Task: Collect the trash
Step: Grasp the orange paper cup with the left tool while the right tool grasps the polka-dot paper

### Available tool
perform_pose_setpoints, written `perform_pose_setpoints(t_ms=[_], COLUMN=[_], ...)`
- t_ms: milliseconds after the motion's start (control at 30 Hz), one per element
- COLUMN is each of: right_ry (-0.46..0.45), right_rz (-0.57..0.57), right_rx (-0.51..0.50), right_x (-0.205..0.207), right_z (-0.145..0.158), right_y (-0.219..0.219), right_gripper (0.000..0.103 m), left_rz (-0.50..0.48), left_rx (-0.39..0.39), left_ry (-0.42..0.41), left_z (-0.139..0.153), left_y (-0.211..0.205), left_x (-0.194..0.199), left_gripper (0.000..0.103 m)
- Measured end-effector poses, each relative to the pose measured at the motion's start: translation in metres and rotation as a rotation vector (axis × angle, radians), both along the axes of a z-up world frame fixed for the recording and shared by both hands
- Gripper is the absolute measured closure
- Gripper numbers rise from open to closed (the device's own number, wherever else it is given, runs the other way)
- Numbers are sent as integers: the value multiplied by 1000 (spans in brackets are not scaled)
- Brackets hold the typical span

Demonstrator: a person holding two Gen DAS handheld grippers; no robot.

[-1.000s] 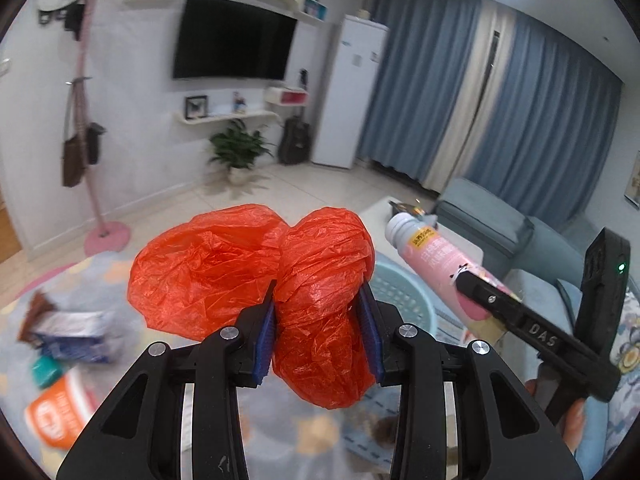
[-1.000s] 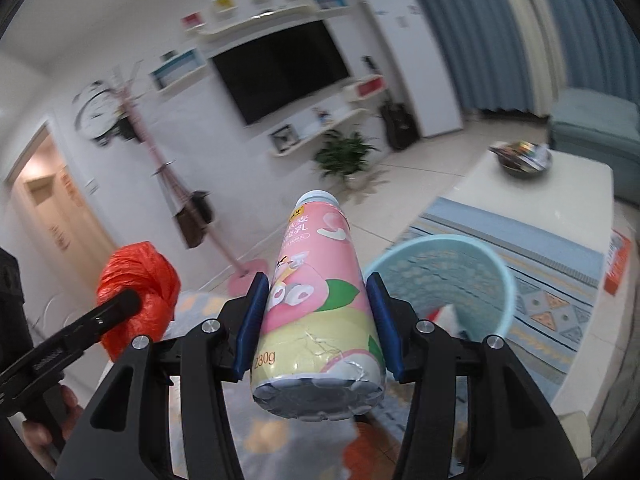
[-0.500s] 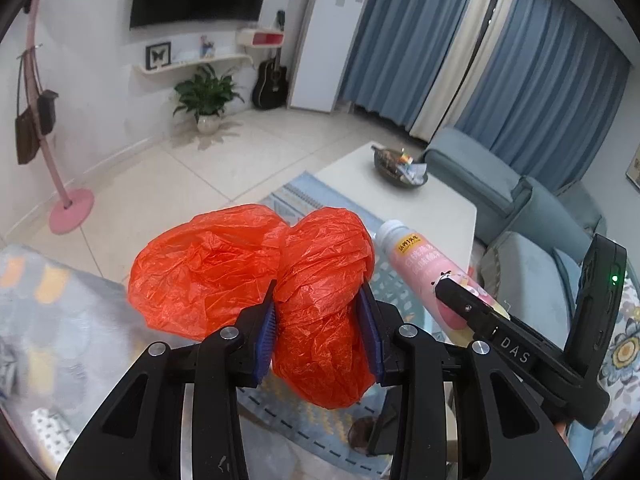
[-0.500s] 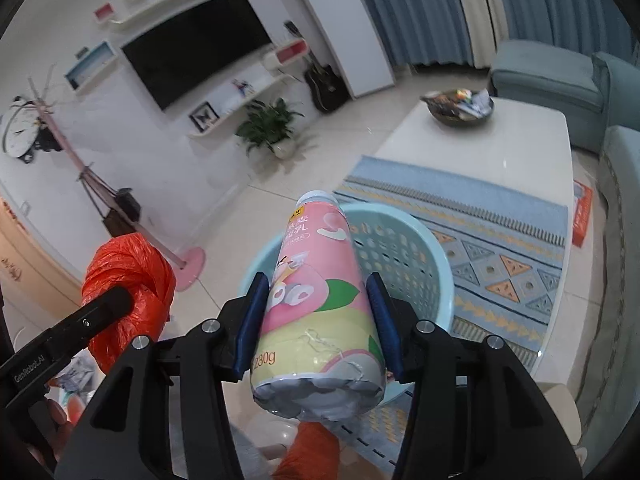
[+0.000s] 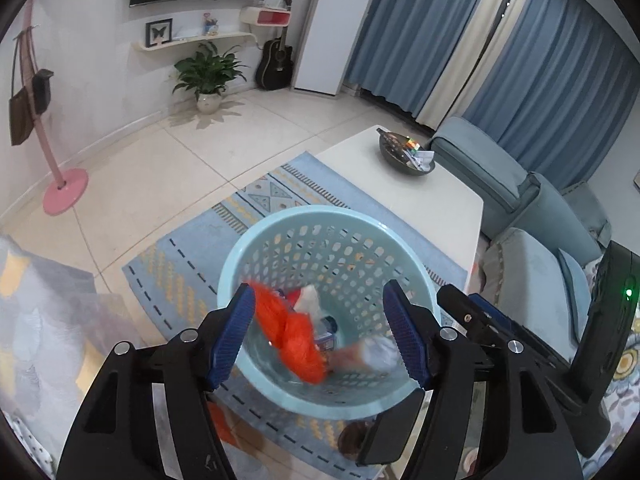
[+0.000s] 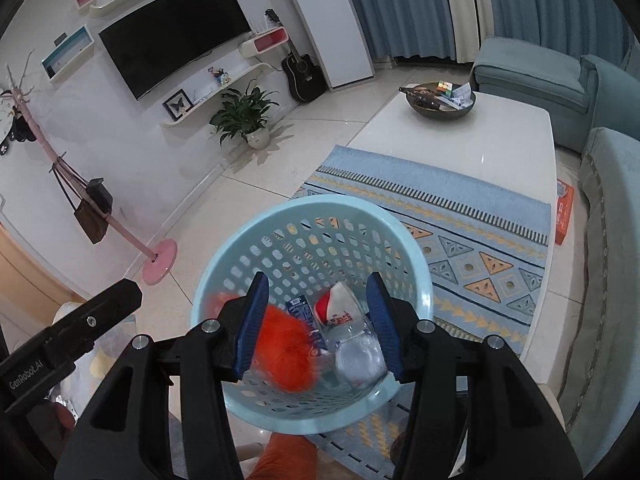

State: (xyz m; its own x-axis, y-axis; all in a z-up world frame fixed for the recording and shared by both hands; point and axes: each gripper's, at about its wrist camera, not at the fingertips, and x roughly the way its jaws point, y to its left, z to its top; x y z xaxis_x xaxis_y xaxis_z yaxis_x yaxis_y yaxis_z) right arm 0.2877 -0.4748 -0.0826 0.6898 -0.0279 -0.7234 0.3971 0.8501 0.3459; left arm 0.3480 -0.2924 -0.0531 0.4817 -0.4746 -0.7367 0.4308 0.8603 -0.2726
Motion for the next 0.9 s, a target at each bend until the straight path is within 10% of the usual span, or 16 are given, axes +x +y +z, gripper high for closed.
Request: perform_pose_setpoints(t_ms=[900], right_ry=[-213], right_rz=[322], right_rx=[-75], right_x=[-46], right_z=[107], right_y=[176], right_gripper=[31], left_rz=[193], left_rx=[-50], left_ry=[-279], left_z=[101], left_y=[189], left_x=[-123], left_gripper=[29])
